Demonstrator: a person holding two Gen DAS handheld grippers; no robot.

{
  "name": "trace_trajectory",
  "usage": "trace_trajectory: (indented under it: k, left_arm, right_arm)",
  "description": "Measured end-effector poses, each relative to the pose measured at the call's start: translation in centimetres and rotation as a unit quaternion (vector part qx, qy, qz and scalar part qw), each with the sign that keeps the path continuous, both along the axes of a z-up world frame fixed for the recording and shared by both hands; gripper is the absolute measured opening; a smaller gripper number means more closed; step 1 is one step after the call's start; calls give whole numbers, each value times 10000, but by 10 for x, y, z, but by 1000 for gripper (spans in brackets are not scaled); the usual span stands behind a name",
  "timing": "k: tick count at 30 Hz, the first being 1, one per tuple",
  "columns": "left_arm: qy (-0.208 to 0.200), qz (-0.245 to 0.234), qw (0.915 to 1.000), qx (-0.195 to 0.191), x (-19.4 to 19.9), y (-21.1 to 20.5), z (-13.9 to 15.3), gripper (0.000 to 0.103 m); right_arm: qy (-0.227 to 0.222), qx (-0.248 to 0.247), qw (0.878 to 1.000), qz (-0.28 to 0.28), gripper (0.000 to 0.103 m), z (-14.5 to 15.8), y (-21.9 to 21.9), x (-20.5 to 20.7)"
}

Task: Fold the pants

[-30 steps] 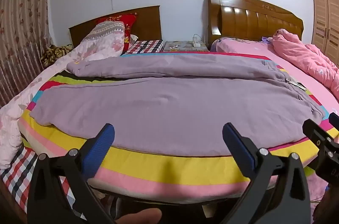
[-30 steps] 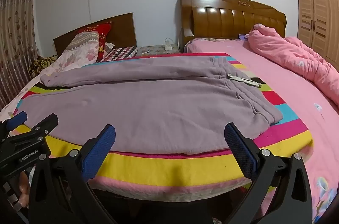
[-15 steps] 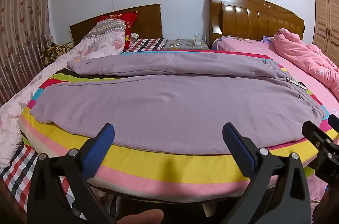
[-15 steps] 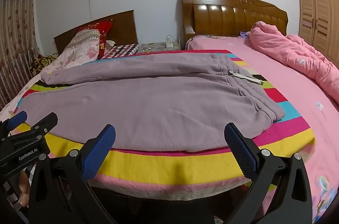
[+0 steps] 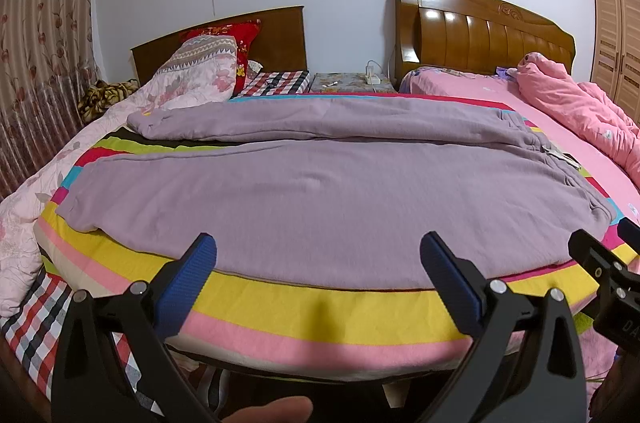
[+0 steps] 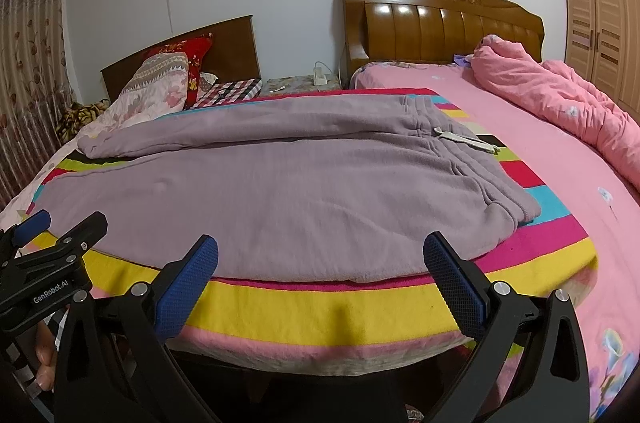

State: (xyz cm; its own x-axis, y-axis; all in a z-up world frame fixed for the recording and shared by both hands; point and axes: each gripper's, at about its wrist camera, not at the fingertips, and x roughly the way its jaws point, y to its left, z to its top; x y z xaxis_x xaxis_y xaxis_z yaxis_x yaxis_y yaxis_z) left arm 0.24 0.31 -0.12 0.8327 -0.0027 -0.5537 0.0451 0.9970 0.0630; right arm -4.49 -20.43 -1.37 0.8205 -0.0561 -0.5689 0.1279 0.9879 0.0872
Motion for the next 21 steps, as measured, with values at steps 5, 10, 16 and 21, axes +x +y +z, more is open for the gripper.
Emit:
trace_trajectory:
  k: [5, 10, 16, 21]
  left_arm:
    - [7, 5, 10000, 5, -2, 0, -1, 102]
    - [33, 12, 10000, 2, -4, 1, -5, 102]
    - [74, 13, 10000, -3, -3, 2, -9, 102]
    - [91, 21, 10000, -2, -3, 2, -10, 102]
  right_arm:
    - [38, 29, 10000, -3, 99, 0, -1, 1]
    - [49, 41, 10000, -3, 99, -1, -2, 2]
    - [66, 61, 10000, -5, 99, -2, -3, 2]
    - [92, 88, 9999, -10, 99, -4, -5, 2]
